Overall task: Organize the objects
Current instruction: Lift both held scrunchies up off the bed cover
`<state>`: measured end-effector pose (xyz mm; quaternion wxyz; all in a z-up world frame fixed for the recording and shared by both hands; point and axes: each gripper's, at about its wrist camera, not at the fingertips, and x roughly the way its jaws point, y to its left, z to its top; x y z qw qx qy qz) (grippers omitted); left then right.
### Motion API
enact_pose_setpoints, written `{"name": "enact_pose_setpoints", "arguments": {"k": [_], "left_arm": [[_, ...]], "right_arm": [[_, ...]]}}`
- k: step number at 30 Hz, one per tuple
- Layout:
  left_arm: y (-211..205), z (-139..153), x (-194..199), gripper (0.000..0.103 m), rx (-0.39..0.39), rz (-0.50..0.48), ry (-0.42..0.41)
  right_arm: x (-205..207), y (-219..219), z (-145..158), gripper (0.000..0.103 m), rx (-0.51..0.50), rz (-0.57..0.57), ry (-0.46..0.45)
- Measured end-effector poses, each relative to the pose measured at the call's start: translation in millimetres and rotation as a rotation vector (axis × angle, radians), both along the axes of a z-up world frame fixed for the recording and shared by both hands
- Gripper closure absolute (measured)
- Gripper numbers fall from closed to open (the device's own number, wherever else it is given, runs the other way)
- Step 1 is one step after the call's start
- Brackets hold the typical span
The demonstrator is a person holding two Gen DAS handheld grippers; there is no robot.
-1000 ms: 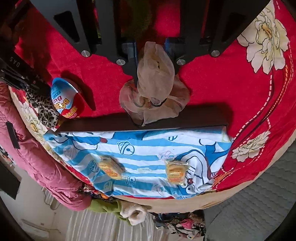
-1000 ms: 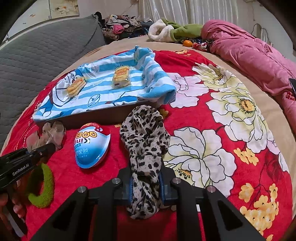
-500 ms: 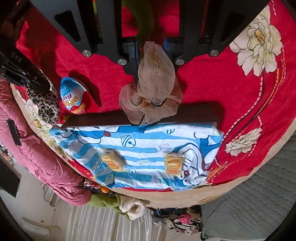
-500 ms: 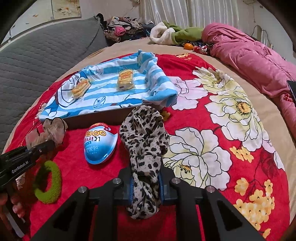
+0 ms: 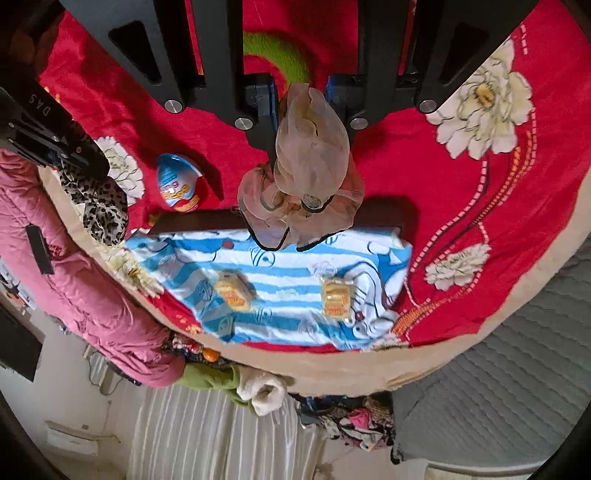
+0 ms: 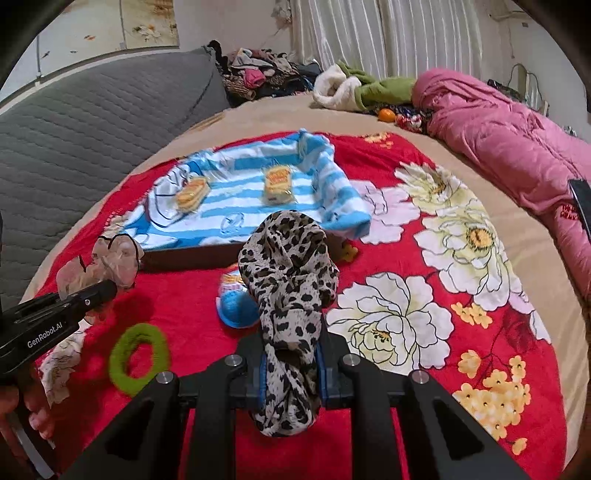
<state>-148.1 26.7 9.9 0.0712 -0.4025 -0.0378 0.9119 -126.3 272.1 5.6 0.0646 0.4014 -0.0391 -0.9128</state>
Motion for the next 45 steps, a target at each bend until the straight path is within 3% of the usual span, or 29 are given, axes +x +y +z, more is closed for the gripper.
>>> {"name": "enact_pose_setpoints", "arguments": {"k": [28,45], "left_arm": [[-11,106,82,0.085,-0.011,0.008,0.187],[-17,162,102,0.085,-0.018,0.014,0.270]], "right_arm": [[76,-30,104,0.083,0.024,0.059,0.214],[99,-37,167,0.083,0.038,0.067,0.338]]}}
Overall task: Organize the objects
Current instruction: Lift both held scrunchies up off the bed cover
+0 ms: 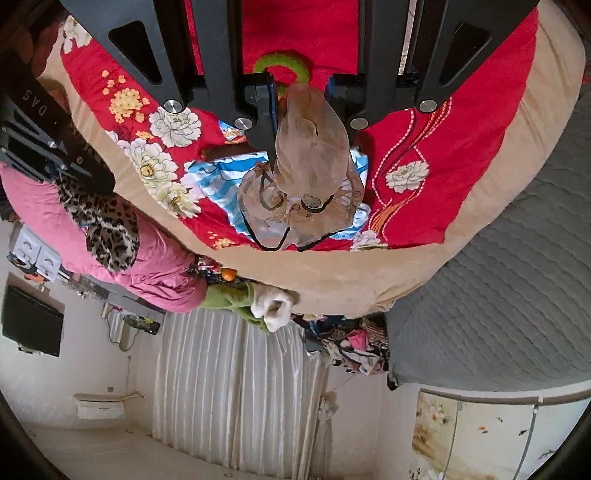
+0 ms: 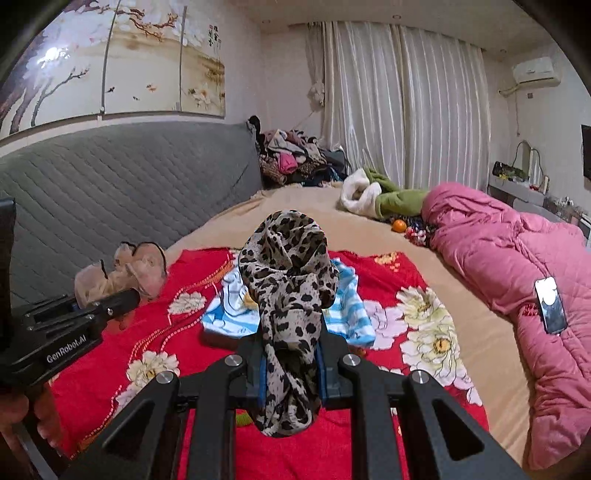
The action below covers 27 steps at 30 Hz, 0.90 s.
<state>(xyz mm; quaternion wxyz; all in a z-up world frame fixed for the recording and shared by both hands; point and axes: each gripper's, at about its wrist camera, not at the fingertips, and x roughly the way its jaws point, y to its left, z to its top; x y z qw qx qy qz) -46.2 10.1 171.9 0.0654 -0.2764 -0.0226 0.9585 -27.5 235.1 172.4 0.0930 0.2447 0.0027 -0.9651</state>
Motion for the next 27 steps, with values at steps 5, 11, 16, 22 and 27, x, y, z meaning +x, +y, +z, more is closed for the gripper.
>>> {"name": "enact_pose_setpoints", "arguments": {"k": [5,11,16,22,27], "left_arm": [[0,7,-1,0.085,-0.010,0.000,0.016],[4,15,-13,0.084,-0.020,-0.001,0.030],[11,19,-27,0.084,-0.023,-0.010,0.036],[20,24,-46,0.084,-0.026,-0.011,0.046],[27,23,-61,0.084,-0.032,-0.002,0.051]], "right_arm": [[-2,-2,17,0.083,0.010,0.001,0.033],[-14,-7,29,0.083,0.010,0.016,0.053],[-27,-9,34,0.083,-0.005,0.032,0.063],[-42,-9,37,0.083,-0.003,0.037,0.075],[-56,-6,33,0.083,-0.010,0.039,0.067]]}}
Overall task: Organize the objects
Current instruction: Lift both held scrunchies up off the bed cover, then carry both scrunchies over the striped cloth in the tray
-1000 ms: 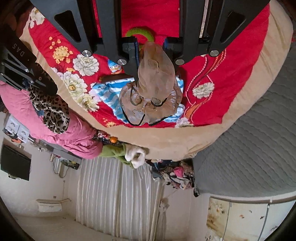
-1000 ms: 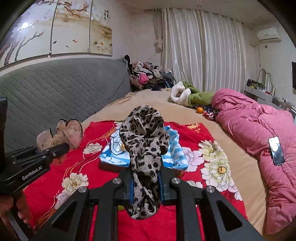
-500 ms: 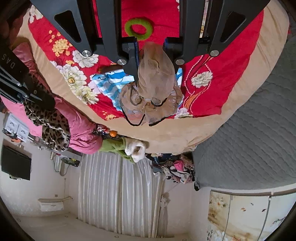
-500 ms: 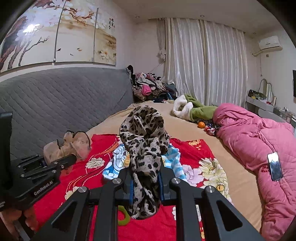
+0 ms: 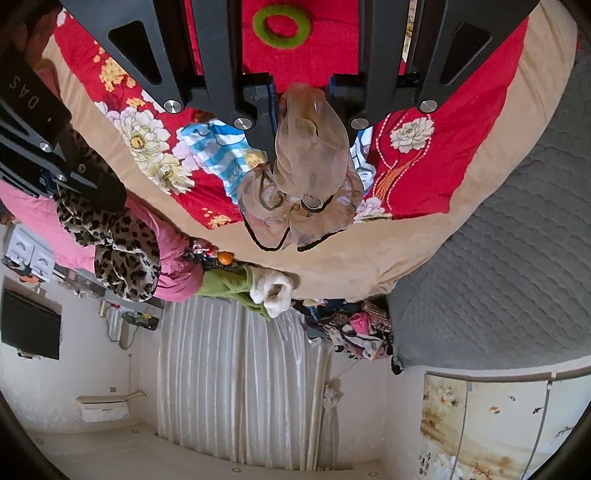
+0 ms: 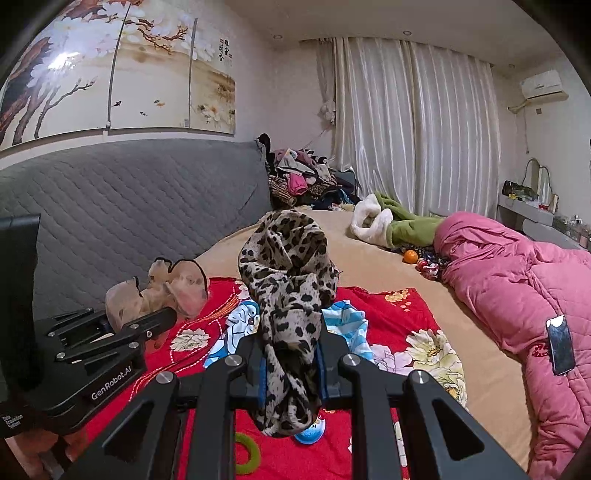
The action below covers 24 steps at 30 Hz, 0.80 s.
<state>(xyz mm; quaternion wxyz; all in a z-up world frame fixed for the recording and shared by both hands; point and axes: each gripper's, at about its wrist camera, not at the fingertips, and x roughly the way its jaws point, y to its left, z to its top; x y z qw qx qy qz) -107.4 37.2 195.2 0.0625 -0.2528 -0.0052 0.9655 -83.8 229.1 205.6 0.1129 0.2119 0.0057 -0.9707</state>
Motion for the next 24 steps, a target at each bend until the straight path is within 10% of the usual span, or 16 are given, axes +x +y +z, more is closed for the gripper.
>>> {"name": "enact_pose_setpoints", "arguments": {"k": [24], "left_arm": [[-6,-38,-70,0.084,-0.005,0.053,-0.043]], "right_arm": [[-67,-13,-37,0.083,-0.005,0.028,-0.064]]}}
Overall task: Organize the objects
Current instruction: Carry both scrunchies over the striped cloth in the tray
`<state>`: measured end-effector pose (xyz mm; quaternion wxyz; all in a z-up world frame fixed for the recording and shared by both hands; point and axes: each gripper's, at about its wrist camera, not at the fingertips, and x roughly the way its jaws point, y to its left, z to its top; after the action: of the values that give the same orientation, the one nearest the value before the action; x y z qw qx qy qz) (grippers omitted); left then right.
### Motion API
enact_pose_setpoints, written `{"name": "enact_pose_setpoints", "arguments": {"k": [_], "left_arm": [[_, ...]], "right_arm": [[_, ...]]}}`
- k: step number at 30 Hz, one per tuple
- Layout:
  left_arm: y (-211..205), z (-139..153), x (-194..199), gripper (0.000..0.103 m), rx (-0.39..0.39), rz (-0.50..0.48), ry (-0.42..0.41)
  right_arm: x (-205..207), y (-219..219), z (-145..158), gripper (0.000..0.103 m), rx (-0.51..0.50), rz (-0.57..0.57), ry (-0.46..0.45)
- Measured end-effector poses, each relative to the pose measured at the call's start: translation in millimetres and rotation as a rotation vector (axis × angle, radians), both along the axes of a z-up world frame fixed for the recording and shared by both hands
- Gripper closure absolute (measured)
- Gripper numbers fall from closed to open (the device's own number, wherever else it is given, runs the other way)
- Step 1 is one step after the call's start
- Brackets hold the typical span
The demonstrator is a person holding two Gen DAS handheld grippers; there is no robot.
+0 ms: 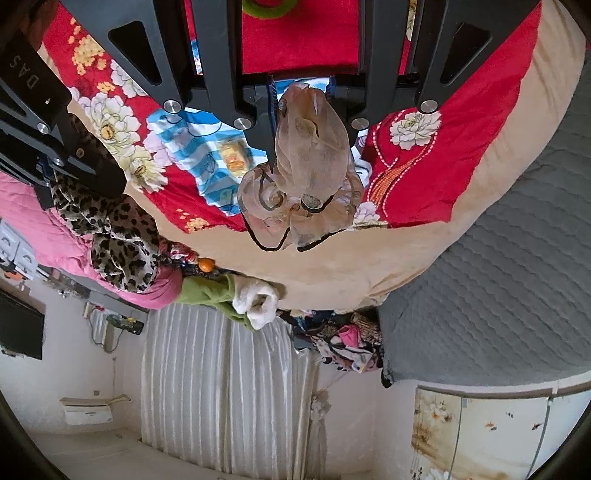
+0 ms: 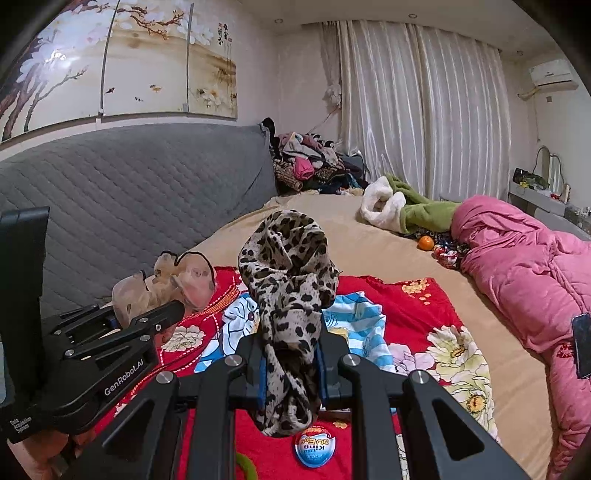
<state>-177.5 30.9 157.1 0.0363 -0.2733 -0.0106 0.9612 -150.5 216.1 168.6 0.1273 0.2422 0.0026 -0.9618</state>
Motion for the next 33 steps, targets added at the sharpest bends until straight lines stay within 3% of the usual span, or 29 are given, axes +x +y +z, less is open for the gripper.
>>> {"name": "enact_pose_setpoints", "arguments": {"k": [33], "left_arm": [[3,-81,-103,0.084,0.017,0.023,-0.099]], "right_arm": [[-98,5,-76,0.083,-0.005,-0.011,-0.102]]}}
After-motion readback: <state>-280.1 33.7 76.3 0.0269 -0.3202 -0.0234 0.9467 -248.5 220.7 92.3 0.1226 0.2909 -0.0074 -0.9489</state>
